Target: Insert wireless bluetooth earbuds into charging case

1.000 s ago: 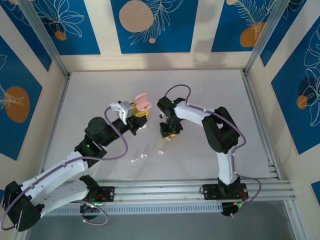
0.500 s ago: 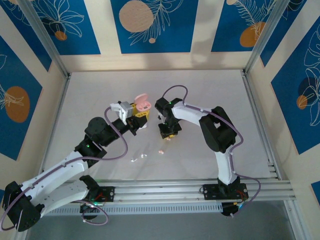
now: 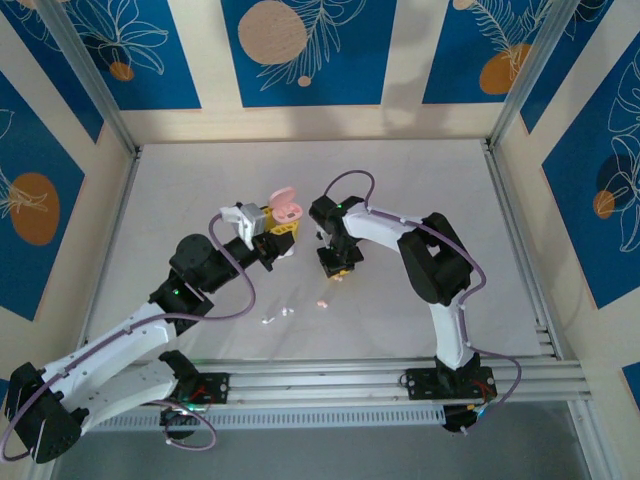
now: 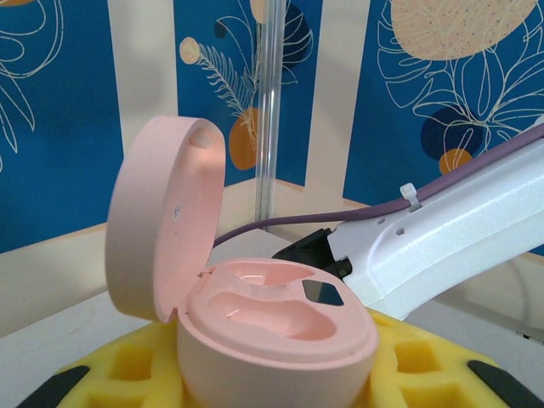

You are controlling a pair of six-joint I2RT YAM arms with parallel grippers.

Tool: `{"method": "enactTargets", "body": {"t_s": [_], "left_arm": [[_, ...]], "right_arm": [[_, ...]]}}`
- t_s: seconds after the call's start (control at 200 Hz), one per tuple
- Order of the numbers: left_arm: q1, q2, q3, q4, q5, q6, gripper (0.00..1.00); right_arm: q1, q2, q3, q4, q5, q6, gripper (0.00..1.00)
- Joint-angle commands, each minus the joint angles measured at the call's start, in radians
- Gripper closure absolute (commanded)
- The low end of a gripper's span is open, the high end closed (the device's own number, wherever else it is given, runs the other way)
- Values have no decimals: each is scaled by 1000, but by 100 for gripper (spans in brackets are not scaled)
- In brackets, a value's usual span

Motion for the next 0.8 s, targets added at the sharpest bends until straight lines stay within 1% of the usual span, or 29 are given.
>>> {"method": "enactTargets", "body": {"t_s": [0.0,0.065,0.115,0.235,0.3,0.34,0.39,0.485,0.565,0.635,0.71,0.795], "left_arm": [[6,-12,-7,19,-16,3,77],[7,-12,-9,18,-17,4,77],[7,-14,-12,18,-19,4,77],[6,-18,-19,18,-27,8,77],[6,-21,-22,19,-30,10,77],[7,-24,-25,20,-31,12,77],[7,-24,-29,22,-34,14,77],[6,-24,-35,28,-35,20,77],[7,-21,-37,30,-34,23,76],[6,-17,-37,30,-30,26,77],[7,-15,-37,30,-26,27,76],[7,-15,-40,28,-21,29,76]], "right_arm": [[-9,-73,-18,3,-80,6,80],[-30,-126,-43,31,-149,11,79],[-53,-174,-73,70,-249,13,80],[-142,-292,-169,197,-557,53,79],[-200,-348,-232,302,-768,89,79],[-231,-379,-265,364,-873,115,79],[-264,-408,-297,421,-979,140,79],[-305,-436,-315,476,-1148,164,79],[-327,-448,-324,524,-1255,196,79],[-338,-453,-337,586,-1321,245,79],[-346,-459,-348,639,-1362,286,79],[-349,-463,-347,649,-1385,296,79]]}}
